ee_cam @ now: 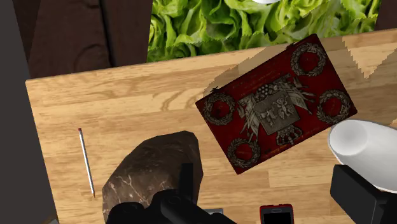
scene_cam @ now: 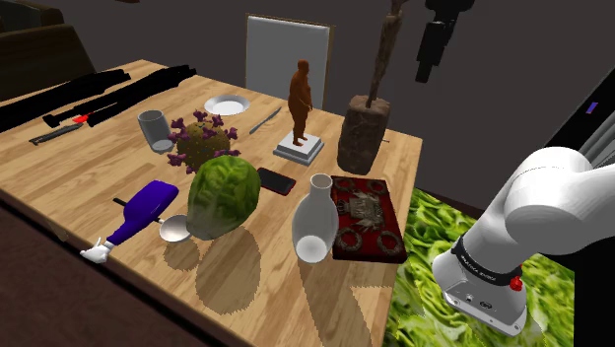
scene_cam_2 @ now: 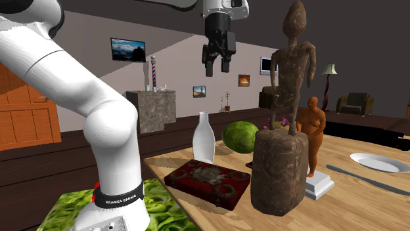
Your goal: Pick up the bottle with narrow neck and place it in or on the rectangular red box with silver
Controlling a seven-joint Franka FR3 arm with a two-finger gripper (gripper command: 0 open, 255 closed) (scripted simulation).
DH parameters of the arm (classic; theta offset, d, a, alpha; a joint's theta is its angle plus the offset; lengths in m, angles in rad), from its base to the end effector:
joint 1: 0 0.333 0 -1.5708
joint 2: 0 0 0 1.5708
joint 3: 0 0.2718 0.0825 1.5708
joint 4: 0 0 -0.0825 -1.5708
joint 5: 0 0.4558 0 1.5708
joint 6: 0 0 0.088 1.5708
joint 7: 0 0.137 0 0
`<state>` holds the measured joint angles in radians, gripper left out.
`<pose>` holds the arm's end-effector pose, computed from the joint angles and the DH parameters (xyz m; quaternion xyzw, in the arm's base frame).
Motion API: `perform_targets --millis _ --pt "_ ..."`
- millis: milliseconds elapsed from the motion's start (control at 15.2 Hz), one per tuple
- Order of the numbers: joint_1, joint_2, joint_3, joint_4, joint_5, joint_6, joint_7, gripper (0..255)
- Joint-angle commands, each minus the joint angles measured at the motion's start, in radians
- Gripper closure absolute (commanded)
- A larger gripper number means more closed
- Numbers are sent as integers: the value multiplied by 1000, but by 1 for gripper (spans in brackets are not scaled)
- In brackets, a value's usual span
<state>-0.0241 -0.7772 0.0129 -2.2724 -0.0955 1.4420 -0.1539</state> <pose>0.3968 -0.0179 0.5606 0.9962 0.0643 -0.0309 0.0496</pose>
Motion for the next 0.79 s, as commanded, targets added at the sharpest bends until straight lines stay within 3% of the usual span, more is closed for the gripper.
perform_targets --millis 0,726 --pt "0 0 0 0 0 0 0 0" --pt "70 61 202 -134 180 178 251 0"
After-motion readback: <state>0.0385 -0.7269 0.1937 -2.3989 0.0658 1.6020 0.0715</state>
